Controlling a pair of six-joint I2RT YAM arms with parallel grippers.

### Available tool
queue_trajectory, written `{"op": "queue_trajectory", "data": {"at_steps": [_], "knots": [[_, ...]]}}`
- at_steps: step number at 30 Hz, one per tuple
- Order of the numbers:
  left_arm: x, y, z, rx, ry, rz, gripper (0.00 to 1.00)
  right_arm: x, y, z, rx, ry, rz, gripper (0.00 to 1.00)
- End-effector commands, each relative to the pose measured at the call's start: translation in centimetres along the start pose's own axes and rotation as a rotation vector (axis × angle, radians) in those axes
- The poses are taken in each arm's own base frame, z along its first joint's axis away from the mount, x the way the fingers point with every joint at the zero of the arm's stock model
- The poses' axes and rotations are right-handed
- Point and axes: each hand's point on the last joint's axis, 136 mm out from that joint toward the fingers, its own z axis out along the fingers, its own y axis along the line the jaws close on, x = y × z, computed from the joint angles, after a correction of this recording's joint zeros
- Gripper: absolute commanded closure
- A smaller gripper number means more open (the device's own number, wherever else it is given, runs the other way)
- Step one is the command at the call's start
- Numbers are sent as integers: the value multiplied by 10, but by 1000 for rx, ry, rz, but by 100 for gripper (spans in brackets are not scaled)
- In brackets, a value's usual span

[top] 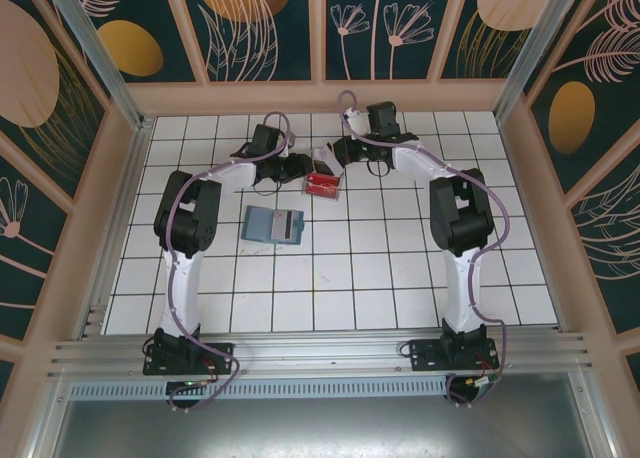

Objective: Put the credit cards into the card holder
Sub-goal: Place the credit card in the storage box.

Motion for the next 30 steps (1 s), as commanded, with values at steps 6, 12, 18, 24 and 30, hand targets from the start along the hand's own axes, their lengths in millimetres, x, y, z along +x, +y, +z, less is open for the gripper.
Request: {"op": "queue_trajectory", "data": {"at_steps": [6, 12, 18, 24, 30], "knots": [[-6, -26, -22, 30, -13, 11, 55, 12, 23, 5, -64, 69, -51, 91], [-13, -28, -30, 20, -36, 17, 55, 35, 19, 14, -66, 117, -91, 91], [-16, -29, -36, 23, -47, 14, 55, 40, 23, 12, -84, 151, -127, 92], [-12, -35, -42, 65, -47, 3, 55, 31, 30, 11, -101, 168, -170, 90], [-10, -32, -46, 58, -51, -2, 55, 26, 31, 20, -104, 235, -225, 91]]}}
